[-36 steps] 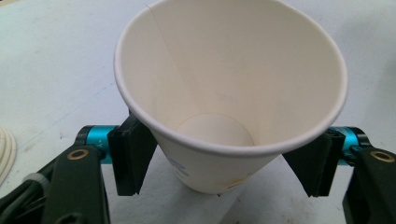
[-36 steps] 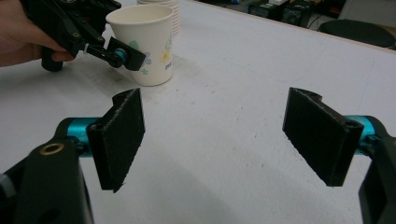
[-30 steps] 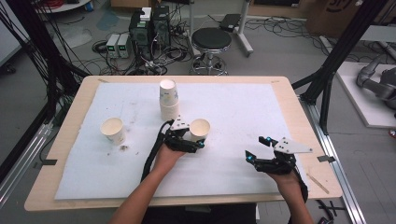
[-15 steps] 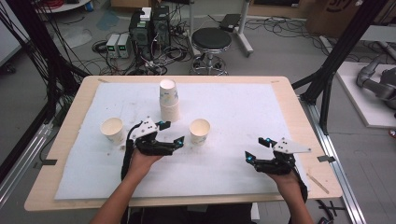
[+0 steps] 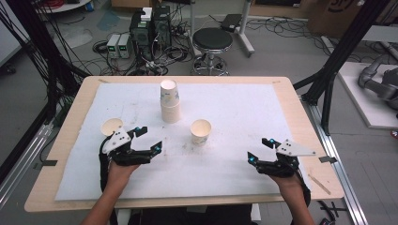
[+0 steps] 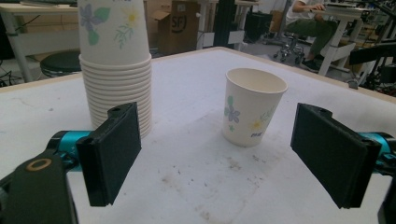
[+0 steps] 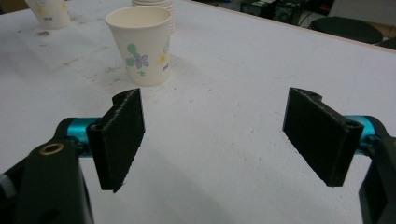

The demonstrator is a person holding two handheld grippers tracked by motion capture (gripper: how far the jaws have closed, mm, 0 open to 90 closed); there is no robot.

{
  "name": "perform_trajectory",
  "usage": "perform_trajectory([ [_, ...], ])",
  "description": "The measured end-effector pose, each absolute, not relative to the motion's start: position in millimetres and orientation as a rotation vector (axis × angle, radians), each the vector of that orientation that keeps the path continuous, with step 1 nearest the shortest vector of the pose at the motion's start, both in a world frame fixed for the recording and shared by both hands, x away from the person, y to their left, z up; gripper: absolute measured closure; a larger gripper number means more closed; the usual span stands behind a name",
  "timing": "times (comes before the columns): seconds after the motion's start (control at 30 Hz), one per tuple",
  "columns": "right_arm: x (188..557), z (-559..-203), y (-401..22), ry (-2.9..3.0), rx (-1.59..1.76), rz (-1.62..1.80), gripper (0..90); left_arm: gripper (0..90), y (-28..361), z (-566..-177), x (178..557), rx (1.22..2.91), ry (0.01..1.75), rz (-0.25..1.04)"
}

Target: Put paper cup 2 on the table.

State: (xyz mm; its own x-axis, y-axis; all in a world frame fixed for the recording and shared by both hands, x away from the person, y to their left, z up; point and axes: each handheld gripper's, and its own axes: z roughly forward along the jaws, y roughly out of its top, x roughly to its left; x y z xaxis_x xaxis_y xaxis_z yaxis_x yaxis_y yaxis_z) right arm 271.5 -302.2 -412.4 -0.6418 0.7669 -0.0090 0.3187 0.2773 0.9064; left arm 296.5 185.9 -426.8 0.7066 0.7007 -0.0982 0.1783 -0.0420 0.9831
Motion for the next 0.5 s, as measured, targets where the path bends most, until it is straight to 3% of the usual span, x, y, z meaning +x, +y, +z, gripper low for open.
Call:
perform_trajectory([
  [0.5,266.6,-415.3,-296.7,2.115,0.947,1.315,21.3,16.9,193.4,-429.9,284.6,1.583,0.747,0.526],
])
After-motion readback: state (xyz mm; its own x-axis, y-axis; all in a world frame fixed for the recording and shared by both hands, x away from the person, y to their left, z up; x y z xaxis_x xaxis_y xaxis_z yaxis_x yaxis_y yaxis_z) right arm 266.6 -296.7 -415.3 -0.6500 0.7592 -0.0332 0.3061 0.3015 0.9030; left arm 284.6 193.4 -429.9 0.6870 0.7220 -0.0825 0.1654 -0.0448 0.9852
